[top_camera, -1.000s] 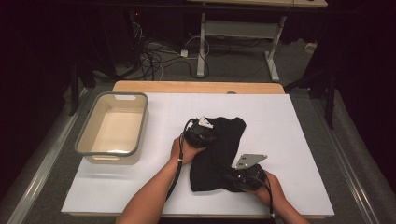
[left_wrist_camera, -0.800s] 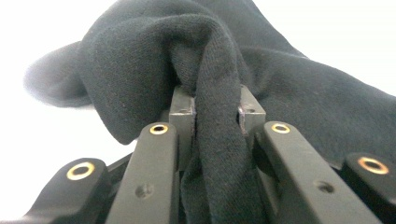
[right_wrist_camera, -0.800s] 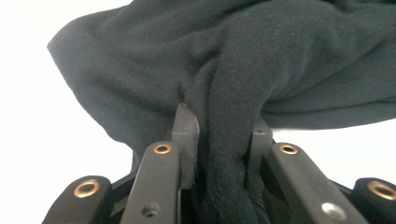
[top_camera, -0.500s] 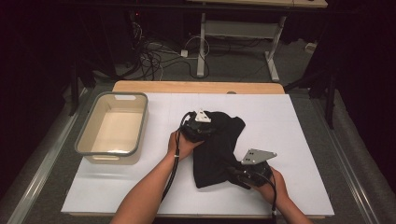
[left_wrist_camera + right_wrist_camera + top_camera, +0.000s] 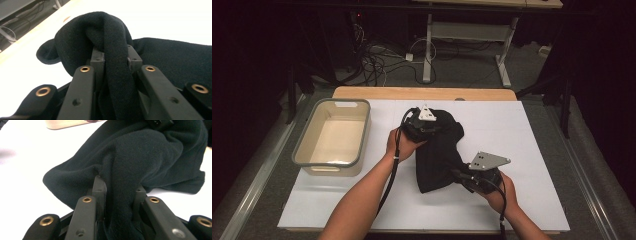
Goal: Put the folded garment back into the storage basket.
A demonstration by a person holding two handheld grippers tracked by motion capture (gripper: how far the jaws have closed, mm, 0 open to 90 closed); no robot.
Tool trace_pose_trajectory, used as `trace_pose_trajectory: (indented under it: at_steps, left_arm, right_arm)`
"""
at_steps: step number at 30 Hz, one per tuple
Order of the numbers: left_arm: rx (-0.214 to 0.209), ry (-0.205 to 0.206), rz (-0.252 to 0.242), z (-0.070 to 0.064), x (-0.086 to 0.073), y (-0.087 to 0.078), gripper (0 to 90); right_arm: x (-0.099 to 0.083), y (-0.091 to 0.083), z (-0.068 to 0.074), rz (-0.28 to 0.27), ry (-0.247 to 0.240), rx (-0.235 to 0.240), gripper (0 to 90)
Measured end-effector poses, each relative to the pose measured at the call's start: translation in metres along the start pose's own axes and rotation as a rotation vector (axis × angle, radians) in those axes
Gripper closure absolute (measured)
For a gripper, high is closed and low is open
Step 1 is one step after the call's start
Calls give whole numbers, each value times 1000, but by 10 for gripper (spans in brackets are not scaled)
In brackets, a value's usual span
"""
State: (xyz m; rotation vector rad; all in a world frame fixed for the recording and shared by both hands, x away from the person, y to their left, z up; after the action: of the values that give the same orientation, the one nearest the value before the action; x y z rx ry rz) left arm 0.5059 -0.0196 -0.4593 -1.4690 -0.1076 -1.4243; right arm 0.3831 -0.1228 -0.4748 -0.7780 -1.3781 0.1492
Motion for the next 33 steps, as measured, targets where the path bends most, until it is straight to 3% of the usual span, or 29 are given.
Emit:
trace_pose_trajectory:
  at_steps: [13, 19, 22, 26, 33]
  left_arm:
    - [58, -1, -20, 26, 8, -17, 728]
    - [91, 6, -28, 39, 10, -28, 728]
    - [117, 19, -24, 48, 8, -35, 728]
    - [142, 7, -20, 62, 3, -47, 728]
    - [204, -6, -24, 90, -3, -76, 728]
  right_arm:
    - [32, 8, -3, -65, -25, 4, 733]
    - [52, 21, 1, -96, -49, 15, 733]
    - [57, 27, 2, -104, -50, 20, 733]
    - [75, 42, 8, -116, -86, 31, 733]
    - [103, 60, 17, -176, -105, 60, 733]
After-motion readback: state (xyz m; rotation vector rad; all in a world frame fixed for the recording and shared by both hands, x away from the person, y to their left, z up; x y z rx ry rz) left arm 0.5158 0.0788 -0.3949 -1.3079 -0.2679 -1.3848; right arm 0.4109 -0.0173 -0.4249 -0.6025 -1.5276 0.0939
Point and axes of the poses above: each handheld gripper's, and its own axes: y roughly forward along the jaws, x roughly out of its top, z roughly to its left, the point moved 10 cm from there along y, roughly forward along the jaws, and after that the axes turned 13 degrees about x, right-handed, at the moved point
